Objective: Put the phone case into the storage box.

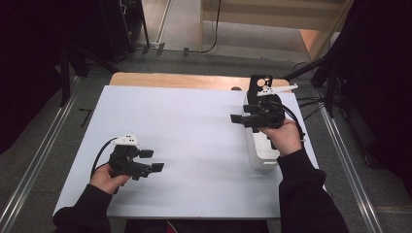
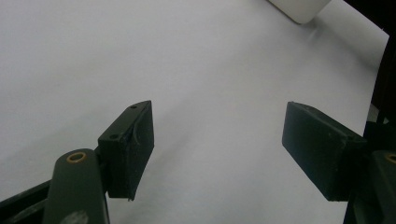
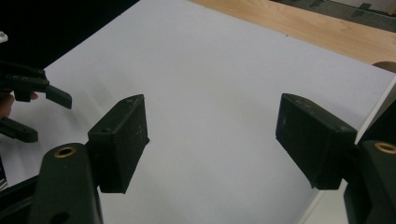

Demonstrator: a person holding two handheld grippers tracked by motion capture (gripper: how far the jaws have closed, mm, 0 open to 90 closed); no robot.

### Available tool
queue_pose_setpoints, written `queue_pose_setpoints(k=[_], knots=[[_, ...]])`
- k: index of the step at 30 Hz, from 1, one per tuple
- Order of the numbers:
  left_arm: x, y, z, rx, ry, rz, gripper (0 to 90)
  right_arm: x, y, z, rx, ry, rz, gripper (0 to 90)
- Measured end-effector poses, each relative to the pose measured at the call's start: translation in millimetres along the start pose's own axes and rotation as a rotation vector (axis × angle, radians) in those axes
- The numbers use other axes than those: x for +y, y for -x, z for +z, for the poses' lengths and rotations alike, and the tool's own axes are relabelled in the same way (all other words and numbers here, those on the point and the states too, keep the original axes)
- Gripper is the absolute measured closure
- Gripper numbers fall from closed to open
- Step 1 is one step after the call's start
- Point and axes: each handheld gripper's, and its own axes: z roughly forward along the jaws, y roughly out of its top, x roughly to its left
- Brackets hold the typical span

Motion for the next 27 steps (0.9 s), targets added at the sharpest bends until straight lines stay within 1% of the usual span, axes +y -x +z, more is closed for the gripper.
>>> queue_pose_setpoints(k=[3,8,9,12,15,19,20,24,27], knots=[[-0.1,0.5,-0.7,0.001,0.002,0.003,24.8,-5.8,-1.0,0.2,-0.004,0.000,-0.005,25.4],[0.1,0.6,-1.0,0.002,-0.004,0.009,24.9,-14.6,-4.9,-1.2,0.006,-0.003,-0.011,27.0],[0.2,0.9,-1.1,0.000,-0.005,0.008,24.8,-16.3,-5.8,-1.2,0.007,0.001,-0.018,27.1],[0.2,1.1,-1.5,-0.001,-0.002,0.009,24.8,-21.6,-9.5,-0.7,0.030,0.001,-0.010,27.1],[0.0,1.6,-1.6,-0.005,0.003,0.005,24.8,-26.4,-14.3,1.0,0.034,-0.008,-0.024,27.1],[-0.1,2.3,-1.8,-0.002,-0.002,0.013,24.8,-32.7,-20.7,4.2,0.047,-0.022,-0.043,27.1],[-0.1,2.4,-1.8,-0.002,-0.002,0.015,24.9,-34.5,-22.6,5.1,0.050,-0.024,-0.041,27.1],[-0.3,3.1,-2.4,-0.004,0.000,0.015,24.8,-43.0,-29.2,9.4,0.055,-0.019,-0.056,26.8],[-0.7,3.6,-3.0,-0.007,0.000,0.014,24.8,-48.8,-34.0,12.0,0.066,-0.031,-0.069,26.8]])
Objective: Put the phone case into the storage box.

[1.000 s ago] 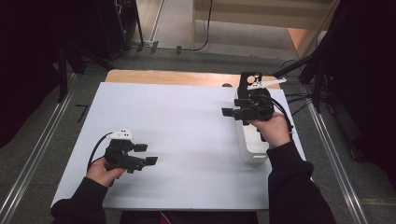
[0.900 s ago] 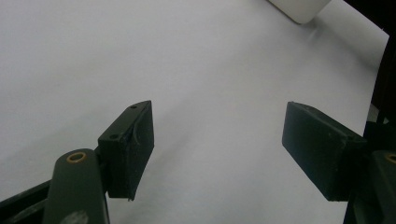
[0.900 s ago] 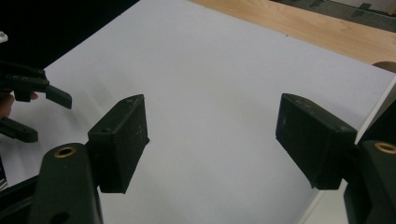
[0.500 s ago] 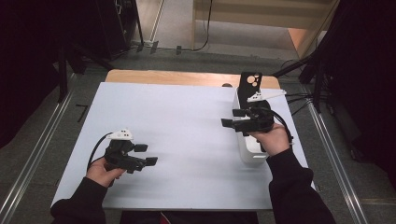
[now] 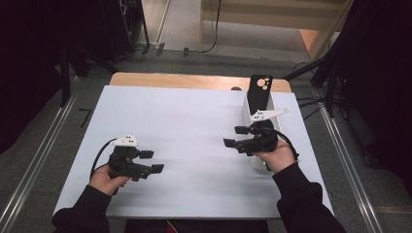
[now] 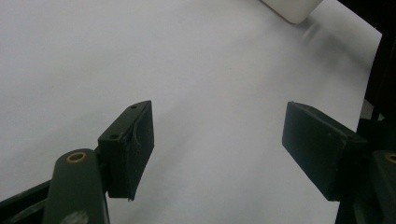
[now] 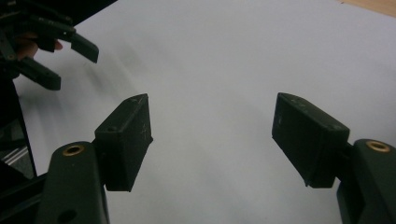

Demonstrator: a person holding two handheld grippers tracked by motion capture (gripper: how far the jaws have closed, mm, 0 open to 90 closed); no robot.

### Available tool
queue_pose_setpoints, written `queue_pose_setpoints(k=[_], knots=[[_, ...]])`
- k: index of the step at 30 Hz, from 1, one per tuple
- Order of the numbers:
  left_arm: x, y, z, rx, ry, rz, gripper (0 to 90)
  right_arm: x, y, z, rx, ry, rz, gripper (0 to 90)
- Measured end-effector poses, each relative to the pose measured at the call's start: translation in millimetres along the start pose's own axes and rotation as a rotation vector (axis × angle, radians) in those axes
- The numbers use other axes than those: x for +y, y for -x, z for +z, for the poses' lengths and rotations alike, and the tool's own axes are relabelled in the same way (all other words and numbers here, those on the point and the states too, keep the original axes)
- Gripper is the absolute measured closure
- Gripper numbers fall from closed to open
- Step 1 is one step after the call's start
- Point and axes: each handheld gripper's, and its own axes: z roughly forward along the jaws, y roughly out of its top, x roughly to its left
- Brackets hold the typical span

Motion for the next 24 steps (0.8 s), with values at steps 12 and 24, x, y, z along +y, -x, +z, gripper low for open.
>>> queue_pose_setpoints(k=[12,24], knots=[[-5.2,1.3,-4.1,0.001,0.008,-0.002,24.9,-27.9,-16.2,7.0,0.027,-0.015,-0.074,26.4],[-6.9,2.2,-6.2,0.002,0.014,-0.003,24.8,-54.5,-21.0,-2.7,0.056,-0.004,-0.094,26.4]])
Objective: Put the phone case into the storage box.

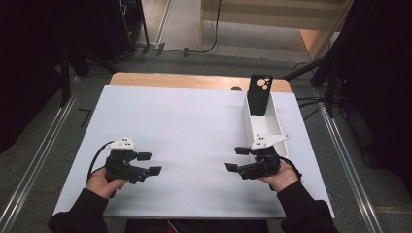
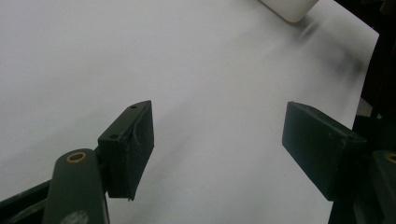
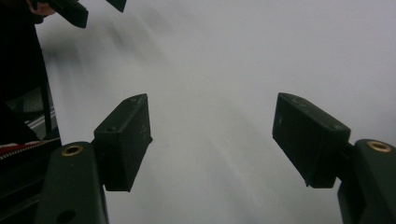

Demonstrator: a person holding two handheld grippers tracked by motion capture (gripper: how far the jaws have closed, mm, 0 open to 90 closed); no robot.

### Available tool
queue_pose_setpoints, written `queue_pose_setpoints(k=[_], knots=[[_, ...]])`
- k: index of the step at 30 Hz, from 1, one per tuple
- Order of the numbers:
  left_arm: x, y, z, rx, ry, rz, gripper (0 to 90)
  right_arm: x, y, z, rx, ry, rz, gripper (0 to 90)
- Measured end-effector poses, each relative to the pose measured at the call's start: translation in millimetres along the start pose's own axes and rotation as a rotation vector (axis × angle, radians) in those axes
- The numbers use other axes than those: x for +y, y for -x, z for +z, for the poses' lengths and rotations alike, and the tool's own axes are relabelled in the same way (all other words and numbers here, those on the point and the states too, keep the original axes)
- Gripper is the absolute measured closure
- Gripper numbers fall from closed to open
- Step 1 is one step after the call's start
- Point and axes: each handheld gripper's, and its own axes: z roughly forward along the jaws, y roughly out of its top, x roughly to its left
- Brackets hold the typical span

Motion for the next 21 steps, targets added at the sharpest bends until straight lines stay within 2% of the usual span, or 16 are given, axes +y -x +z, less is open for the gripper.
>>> queue_pose_setpoints(k=[9,12,15,21], knots=[[-0.9,0.4,-1.0,0.004,0.001,0.009,24.8,-21.4,0.0,-1.1,0.043,-0.023,-0.012,25.9],[-1.3,0.4,-1.3,0.005,-0.001,0.005,24.8,-29.3,-1.9,-3.7,0.022,-0.005,-0.060,25.4],[-1.2,0.4,-1.2,0.003,0.001,0.005,24.8,-32.9,-3.9,-9.0,0.038,0.010,-0.047,25.4],[-1.4,-0.4,-0.8,0.001,-0.008,0.009,24.8,-45.9,-8.1,-12.0,0.072,-0.017,-0.032,25.4]])
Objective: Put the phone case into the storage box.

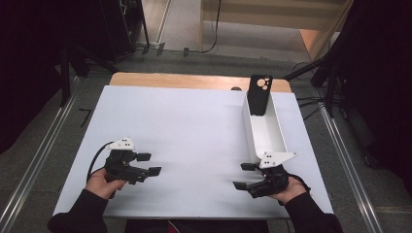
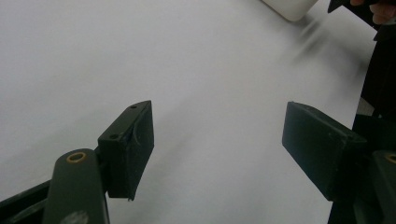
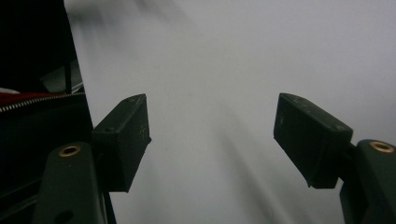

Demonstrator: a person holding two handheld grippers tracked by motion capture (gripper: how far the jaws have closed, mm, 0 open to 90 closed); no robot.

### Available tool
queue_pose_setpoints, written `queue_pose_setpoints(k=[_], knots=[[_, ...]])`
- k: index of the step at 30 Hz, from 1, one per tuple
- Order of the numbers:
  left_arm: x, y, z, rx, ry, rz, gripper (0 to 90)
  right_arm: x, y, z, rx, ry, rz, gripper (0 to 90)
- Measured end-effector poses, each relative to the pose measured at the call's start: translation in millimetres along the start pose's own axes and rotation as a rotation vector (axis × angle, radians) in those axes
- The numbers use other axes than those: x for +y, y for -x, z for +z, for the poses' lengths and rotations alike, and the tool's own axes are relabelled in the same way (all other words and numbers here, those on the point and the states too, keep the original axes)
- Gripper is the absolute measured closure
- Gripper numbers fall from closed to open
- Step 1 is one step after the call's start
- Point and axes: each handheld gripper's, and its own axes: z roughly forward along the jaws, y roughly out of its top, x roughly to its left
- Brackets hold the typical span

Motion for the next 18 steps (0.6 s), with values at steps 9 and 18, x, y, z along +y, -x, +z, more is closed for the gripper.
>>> queue_pose_setpoints(k=[9,18], knots=[[-0.5,1.1,0.2,-0.001,0.004,-0.006,24.8,-15.4,3.6,-3.5,-0.026,-0.044,0.022,25.3],[-0.6,0.6,0.7,-0.003,-0.005,0.000,24.8,-21.1,7.3,-5.1,-0.038,-0.051,0.033,25.3]])
